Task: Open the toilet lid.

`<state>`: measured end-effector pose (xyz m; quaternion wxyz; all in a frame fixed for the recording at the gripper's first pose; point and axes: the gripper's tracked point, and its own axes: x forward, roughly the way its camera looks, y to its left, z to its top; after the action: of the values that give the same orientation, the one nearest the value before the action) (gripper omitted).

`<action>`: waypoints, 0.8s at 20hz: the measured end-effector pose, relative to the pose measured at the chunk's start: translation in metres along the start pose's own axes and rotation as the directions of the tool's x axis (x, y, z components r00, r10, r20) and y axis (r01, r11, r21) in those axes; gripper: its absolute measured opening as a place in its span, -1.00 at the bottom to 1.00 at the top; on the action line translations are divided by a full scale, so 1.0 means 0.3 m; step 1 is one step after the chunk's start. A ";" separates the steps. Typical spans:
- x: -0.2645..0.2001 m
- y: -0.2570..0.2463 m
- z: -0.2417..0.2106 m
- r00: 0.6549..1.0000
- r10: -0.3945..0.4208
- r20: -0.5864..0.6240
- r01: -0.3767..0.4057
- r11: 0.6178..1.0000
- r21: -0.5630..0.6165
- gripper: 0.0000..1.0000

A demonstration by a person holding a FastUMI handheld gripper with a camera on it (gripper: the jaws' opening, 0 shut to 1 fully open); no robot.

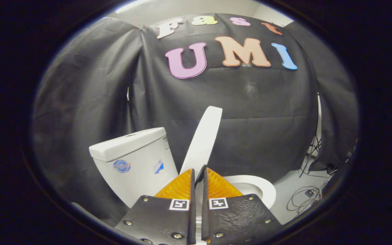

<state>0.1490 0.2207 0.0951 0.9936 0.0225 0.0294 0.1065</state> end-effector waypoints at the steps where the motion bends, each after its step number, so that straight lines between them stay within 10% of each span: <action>1: 0.000 0.011 0.003 1.000 -0.001 -0.001 0.001 1.000 -0.028 -0.86; 16: 0.027 0.269 0.045 0.992 0.105 0.067 -0.098 0.989 -0.108 -0.86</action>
<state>0.1407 0.3007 0.1122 0.9871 -0.0244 -0.0134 0.1574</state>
